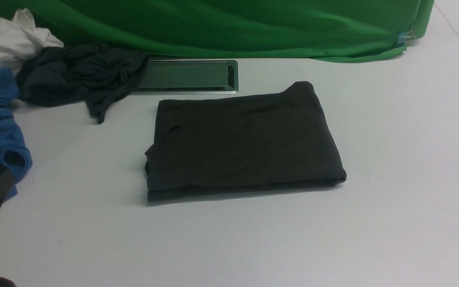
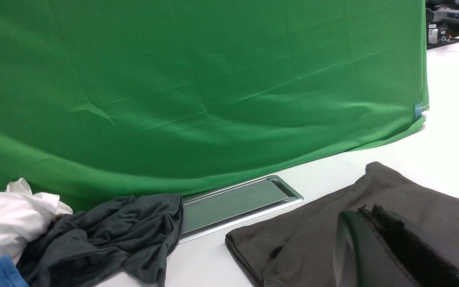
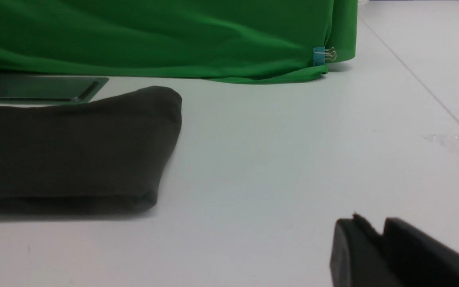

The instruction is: Fold a long-sleeved shirt on a white desktop.

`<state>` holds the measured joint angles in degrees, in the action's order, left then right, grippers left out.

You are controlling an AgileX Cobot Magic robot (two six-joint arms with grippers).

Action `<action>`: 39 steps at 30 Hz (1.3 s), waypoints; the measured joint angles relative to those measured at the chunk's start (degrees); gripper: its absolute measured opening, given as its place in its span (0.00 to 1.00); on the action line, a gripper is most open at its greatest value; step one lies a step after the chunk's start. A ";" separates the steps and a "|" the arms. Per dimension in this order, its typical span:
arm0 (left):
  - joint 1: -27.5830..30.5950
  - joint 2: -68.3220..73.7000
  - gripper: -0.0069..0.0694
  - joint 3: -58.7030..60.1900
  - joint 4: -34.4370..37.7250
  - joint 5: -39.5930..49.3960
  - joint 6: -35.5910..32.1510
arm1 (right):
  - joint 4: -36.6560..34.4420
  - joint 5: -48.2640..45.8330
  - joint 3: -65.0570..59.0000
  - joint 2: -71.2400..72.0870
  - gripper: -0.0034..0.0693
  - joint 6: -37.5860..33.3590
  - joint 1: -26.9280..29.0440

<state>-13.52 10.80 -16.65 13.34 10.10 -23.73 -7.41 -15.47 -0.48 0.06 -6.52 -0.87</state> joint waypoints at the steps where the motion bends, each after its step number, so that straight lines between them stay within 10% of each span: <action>1: 0.00 0.00 0.11 0.00 0.00 0.00 0.00 | 0.00 0.00 0.00 0.00 0.18 0.00 0.00; 18: 16.90 -10.09 0.11 15.40 -1.65 1.04 5.08 | 0.05 -0.07 -0.04 0.00 0.22 0.00 0.00; 39: 17.21 -10.91 0.11 17.07 0.07 4.28 6.72 | -0.02 0.43 -0.04 0.07 0.27 0.00 0.00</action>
<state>3.69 -0.11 0.41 13.41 14.38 -17.01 -7.43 -15.04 -0.53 0.14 -6.52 -0.87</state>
